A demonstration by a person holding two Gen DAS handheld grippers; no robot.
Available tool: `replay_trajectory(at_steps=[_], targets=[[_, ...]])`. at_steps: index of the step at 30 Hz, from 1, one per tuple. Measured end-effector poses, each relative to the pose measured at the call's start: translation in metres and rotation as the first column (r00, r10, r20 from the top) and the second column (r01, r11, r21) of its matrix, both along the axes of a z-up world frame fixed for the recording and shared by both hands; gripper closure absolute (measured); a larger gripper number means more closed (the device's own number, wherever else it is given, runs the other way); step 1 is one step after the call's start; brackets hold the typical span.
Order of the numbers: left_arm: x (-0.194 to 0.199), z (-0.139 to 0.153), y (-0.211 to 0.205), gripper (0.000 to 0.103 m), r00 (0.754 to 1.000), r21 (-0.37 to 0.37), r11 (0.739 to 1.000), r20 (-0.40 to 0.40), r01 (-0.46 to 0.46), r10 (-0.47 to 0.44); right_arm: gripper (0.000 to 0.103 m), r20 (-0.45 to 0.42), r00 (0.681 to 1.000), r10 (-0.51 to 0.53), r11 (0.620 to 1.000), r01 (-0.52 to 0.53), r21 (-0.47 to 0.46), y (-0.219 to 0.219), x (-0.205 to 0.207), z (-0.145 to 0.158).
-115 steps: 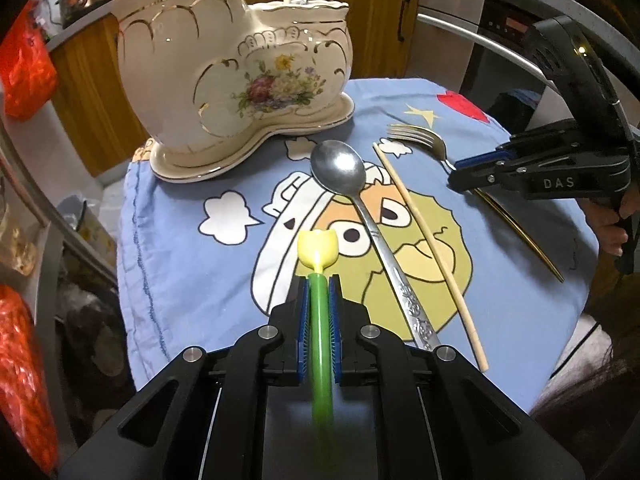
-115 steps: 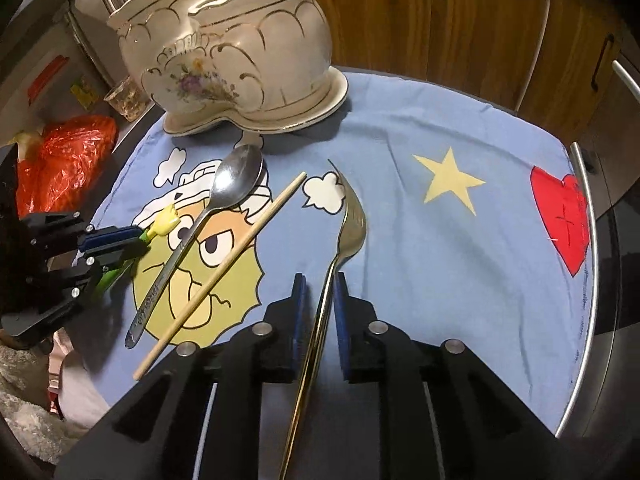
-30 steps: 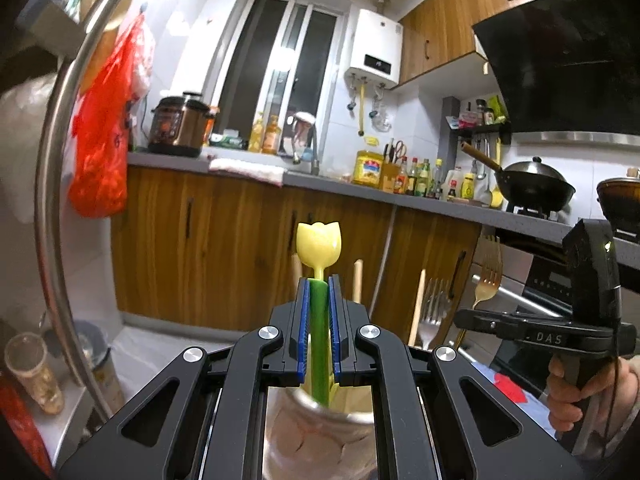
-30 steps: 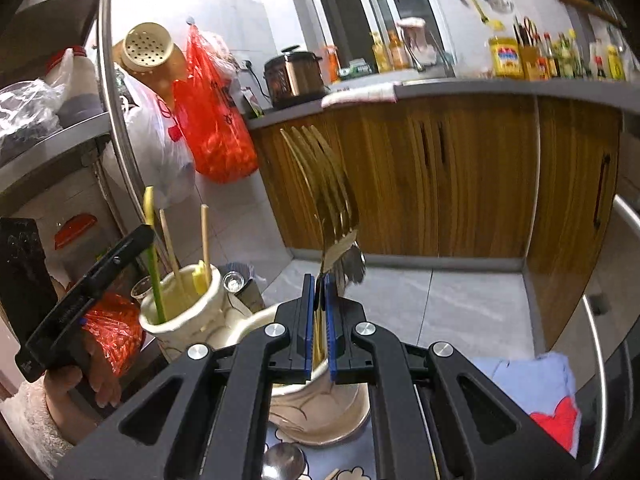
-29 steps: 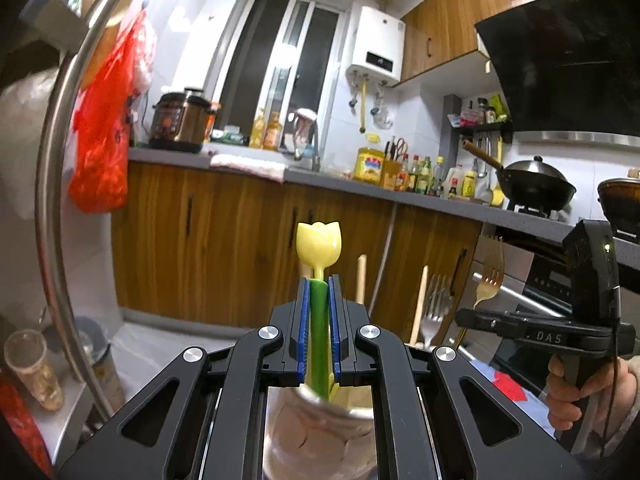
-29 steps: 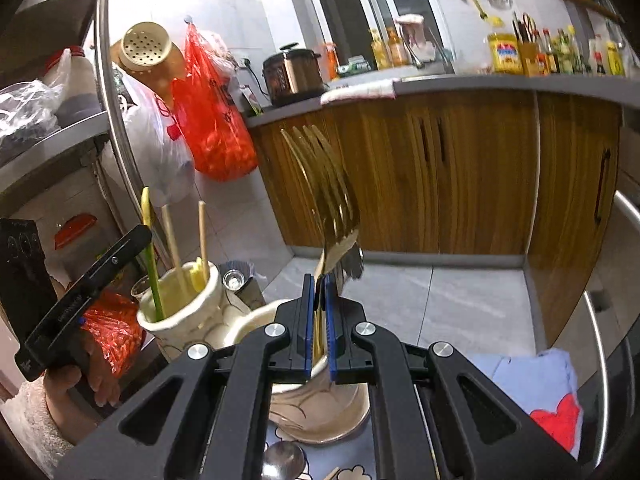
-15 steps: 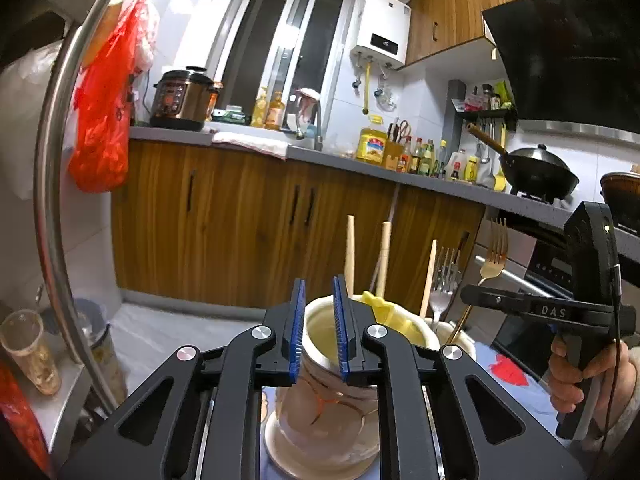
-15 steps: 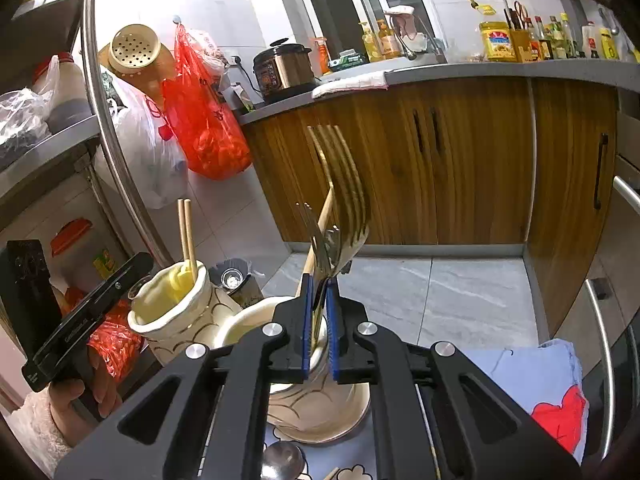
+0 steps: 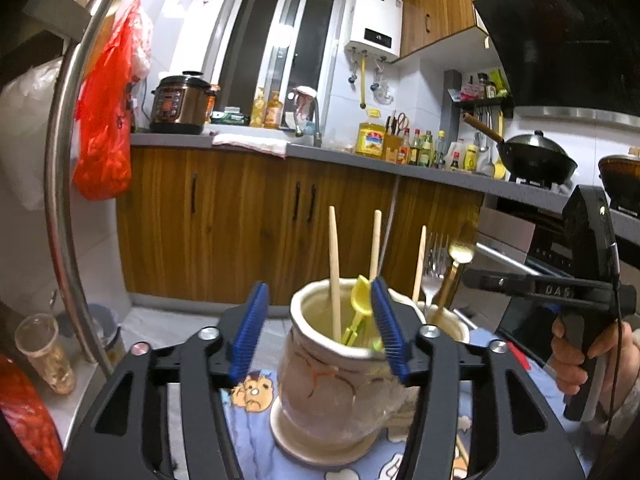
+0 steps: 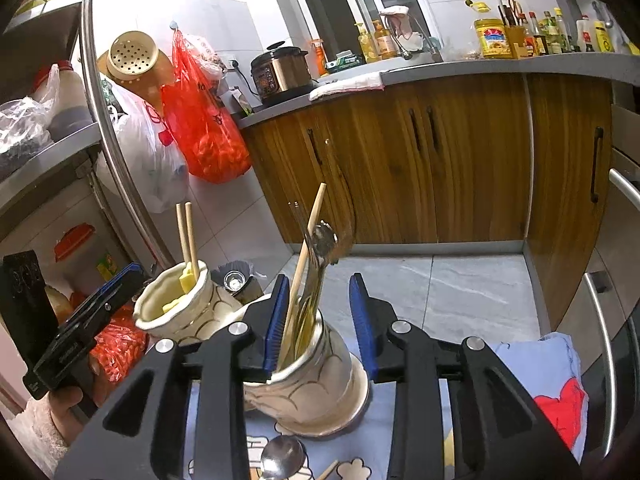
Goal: Organize utensils
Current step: 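Grasp a silver spoon with the left tool while the right tool grasps a wooden chopstick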
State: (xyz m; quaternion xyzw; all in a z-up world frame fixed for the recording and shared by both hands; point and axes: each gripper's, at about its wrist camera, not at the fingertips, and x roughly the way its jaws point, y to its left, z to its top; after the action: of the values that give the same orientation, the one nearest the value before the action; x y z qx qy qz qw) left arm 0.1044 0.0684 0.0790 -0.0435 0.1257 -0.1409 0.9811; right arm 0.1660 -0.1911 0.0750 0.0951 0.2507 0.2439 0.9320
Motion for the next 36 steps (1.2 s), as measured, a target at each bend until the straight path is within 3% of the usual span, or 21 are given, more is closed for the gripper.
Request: replay_trajectory(at_steps=[6, 9, 21, 26, 32, 35, 36], targets=[[-0.022, -0.005, -0.002, 0.022, 0.998, 0.046, 0.998, -0.045, -0.038, 0.04, 0.036, -0.033, 0.999, 0.006, 0.998, -0.008, -0.057, -0.007, -0.026, -0.014], [-0.032, -0.011, -0.002, 0.015, 0.994, 0.061, 0.997, -0.097, -0.041, 0.047, 0.027, -0.089, 0.996, 0.0, 0.995, -0.009, -0.103, -0.008, -0.037, -0.03], [-0.047, -0.068, -0.023, 0.01, 0.934, 0.186, 0.982, -0.35, 0.0, 0.066, 0.025, -0.304, 0.953, 0.001, 0.974, -0.07, -0.217, 0.007, -0.065, -0.089], [-0.056, -0.084, -0.035, 0.01, 0.921, 0.203, 0.978, -0.388, 0.041, 0.042, 0.032, -0.336, 0.942, 0.023, 0.957, -0.118, -0.265, 0.025, -0.075, -0.097], [-0.062, -0.085, -0.043, 0.01, 0.918, 0.214, 0.974, -0.395, 0.074, 0.017, 0.052, -0.393, 0.918, 0.052, 0.935, -0.184, -0.305, 0.048, -0.083, -0.107], [-0.063, -0.085, -0.045, 0.01, 0.915, 0.21, 0.974, -0.403, 0.084, 0.008, 0.062, -0.355, 0.934, 0.035, 0.902, -0.182, -0.391, 0.06, -0.088, -0.108], [-0.063, -0.085, -0.046, 0.01, 0.915, 0.211, 0.974, -0.403, 0.086, 0.007, 0.071, -0.337, 0.941, 0.035, 0.89, -0.183, -0.418, 0.063, -0.09, -0.108]])
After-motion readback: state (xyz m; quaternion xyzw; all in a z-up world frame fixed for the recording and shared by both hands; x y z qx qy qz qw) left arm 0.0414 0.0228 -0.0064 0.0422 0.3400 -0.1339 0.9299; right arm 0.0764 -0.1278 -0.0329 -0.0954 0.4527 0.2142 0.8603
